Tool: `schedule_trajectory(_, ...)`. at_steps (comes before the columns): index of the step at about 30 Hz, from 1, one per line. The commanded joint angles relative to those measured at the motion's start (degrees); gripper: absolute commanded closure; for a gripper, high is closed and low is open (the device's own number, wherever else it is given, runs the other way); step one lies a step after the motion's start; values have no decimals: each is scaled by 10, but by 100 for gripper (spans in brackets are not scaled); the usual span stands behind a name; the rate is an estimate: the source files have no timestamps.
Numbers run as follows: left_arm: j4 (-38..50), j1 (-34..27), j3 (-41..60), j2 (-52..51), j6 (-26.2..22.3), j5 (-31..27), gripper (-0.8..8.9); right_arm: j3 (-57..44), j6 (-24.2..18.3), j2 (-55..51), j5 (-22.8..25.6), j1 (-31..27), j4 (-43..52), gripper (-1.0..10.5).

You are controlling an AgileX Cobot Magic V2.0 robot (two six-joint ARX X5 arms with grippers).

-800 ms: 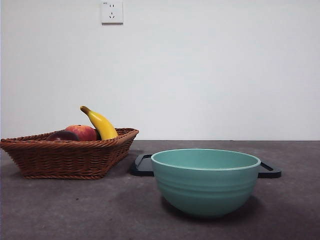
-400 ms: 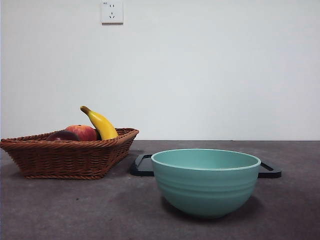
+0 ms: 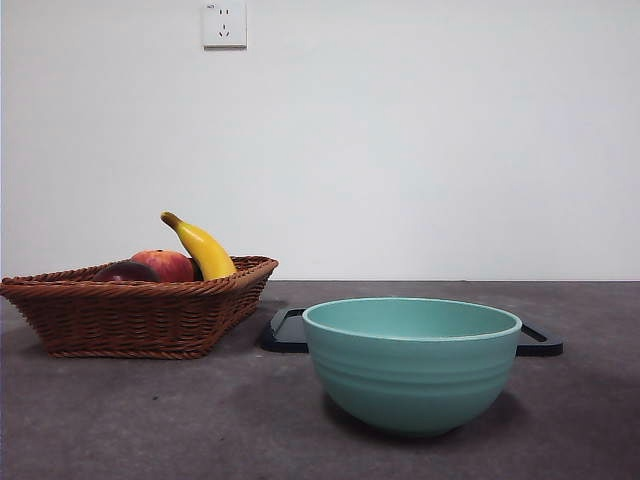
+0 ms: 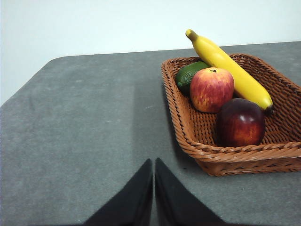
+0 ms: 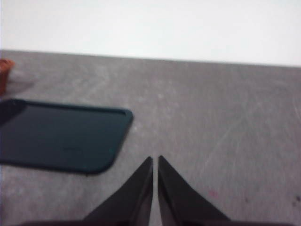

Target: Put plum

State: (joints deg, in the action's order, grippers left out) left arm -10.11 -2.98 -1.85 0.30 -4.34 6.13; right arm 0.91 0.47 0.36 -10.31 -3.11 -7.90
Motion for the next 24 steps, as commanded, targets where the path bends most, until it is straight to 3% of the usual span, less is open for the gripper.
schedule_trajectory(1, -4, -2, 12, -1, 6, 0, 807, -3, 11, -2, 6, -1, -18, 939)
schedule_trajectory(24, -5, -2, 12, -1, 6, 0, 807, -3, 10, -2, 14, -1, -11, 939)
